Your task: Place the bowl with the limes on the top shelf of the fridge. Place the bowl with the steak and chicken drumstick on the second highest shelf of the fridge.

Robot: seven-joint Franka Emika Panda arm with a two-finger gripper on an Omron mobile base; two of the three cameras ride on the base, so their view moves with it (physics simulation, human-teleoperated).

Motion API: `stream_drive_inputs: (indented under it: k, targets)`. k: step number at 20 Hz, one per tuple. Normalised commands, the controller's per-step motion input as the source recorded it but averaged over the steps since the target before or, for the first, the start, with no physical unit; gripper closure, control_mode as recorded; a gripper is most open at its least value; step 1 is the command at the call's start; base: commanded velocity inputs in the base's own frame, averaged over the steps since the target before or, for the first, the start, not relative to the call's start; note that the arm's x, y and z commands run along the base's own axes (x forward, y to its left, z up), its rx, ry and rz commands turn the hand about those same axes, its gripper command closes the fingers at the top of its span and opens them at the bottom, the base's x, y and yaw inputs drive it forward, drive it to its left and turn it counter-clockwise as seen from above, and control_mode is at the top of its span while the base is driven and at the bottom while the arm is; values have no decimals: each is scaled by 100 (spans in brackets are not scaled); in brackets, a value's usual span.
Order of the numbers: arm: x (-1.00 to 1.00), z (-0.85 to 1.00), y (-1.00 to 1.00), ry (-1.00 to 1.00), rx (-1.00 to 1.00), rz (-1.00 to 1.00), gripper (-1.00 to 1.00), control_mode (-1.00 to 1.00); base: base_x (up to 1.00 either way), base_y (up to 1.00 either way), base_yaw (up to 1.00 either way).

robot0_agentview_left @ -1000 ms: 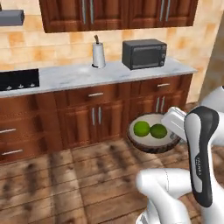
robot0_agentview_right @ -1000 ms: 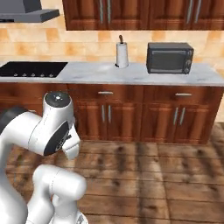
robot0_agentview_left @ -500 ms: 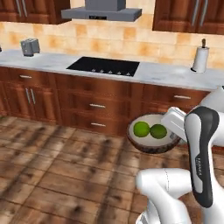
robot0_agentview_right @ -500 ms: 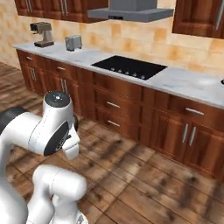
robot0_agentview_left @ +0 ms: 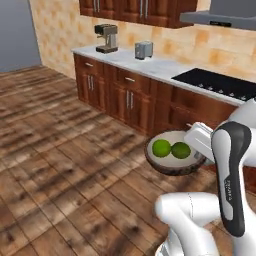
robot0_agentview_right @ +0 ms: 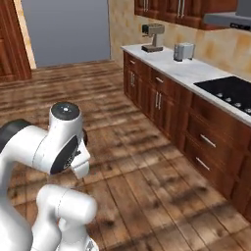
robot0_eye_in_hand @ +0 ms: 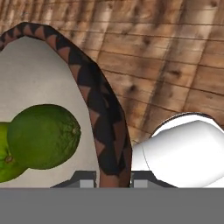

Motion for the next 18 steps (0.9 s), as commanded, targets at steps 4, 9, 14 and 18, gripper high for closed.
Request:
stream_drive_inputs:
  k: [4,9,14,18]
  targets:
    - [0,0,0,0,0,0,100,100,60,0,78]
    - [0,0,0,0,0,0,100,100,67,0,72]
    - [0,0,0,0,0,0,100,100,52,0,75]
    - [0,0,0,0,0,0,100,100,70,-1,16]
